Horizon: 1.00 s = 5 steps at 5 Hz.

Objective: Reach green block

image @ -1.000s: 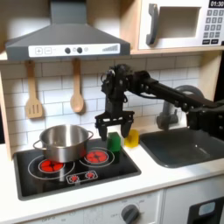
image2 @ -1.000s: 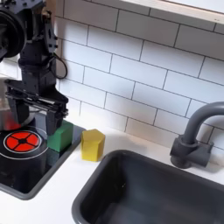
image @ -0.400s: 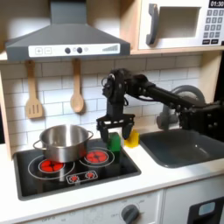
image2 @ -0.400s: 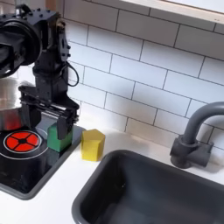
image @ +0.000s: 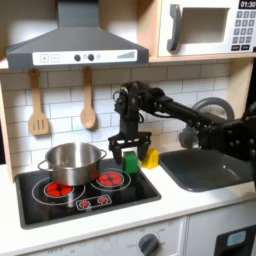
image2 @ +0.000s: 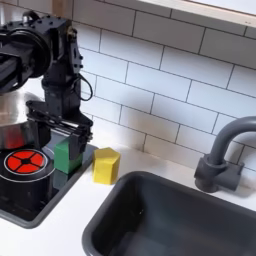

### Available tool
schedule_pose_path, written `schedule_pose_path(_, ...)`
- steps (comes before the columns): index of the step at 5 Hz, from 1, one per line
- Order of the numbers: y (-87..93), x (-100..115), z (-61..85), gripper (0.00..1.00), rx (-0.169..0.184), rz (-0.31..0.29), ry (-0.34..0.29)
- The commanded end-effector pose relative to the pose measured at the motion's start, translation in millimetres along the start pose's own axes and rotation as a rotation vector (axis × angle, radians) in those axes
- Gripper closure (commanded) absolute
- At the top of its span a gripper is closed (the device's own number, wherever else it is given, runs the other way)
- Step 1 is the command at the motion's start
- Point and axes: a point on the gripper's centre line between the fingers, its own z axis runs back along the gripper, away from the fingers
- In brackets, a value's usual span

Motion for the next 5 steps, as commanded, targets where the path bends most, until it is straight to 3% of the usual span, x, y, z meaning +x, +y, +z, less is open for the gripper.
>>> schedule_pose_path(1, -8.4, 4, -8.9, 0.00, -0.011, -0.045, 0.013)
schedule_pose_path(2, -16.7, 6, -12.6, 0.00, -0.014, -0.072, 0.017)
schedule_pose_path(5, -13.1, 8, -27.9, 0.00, -0.013, -0.051, 0.057)
